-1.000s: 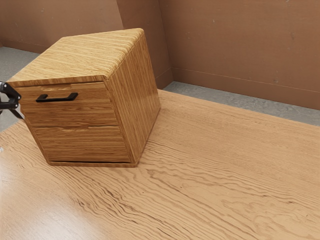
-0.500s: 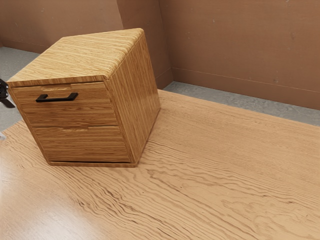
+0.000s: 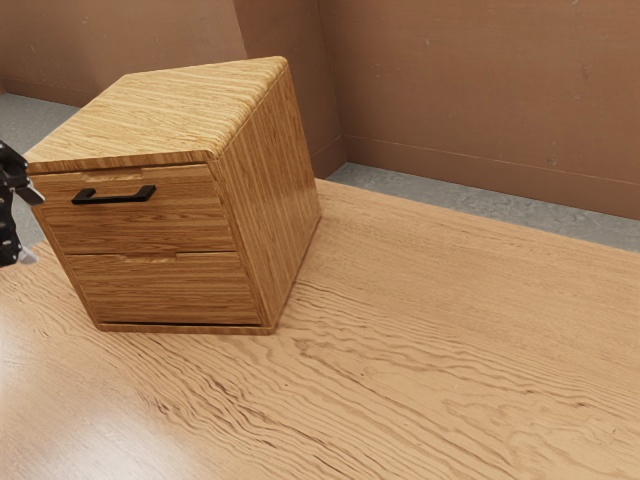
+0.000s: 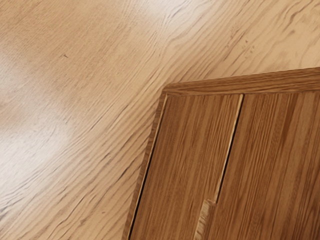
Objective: Pull the drawer handle with one arm to open the drawer
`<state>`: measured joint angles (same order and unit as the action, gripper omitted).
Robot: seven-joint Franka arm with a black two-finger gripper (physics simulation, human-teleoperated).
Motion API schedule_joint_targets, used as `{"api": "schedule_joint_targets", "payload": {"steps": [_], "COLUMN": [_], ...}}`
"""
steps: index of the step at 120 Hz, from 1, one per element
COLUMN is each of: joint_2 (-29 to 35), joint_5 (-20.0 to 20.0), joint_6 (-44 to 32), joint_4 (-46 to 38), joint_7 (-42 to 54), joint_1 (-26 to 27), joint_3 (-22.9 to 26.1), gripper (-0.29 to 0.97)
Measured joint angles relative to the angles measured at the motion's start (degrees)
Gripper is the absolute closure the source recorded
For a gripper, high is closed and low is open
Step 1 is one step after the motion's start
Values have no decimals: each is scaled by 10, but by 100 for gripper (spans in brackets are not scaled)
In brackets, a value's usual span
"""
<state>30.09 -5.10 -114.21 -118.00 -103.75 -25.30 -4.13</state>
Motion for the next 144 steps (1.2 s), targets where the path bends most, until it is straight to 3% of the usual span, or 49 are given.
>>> {"api": "schedule_joint_targets", "payload": {"steps": [144], "joint_2": [-64], "joint_5": [1], "joint_6": [-70], "joint_4": [25], "joint_7": [-42], "joint_1": [9], "joint_3": [30], "gripper": [0]}}
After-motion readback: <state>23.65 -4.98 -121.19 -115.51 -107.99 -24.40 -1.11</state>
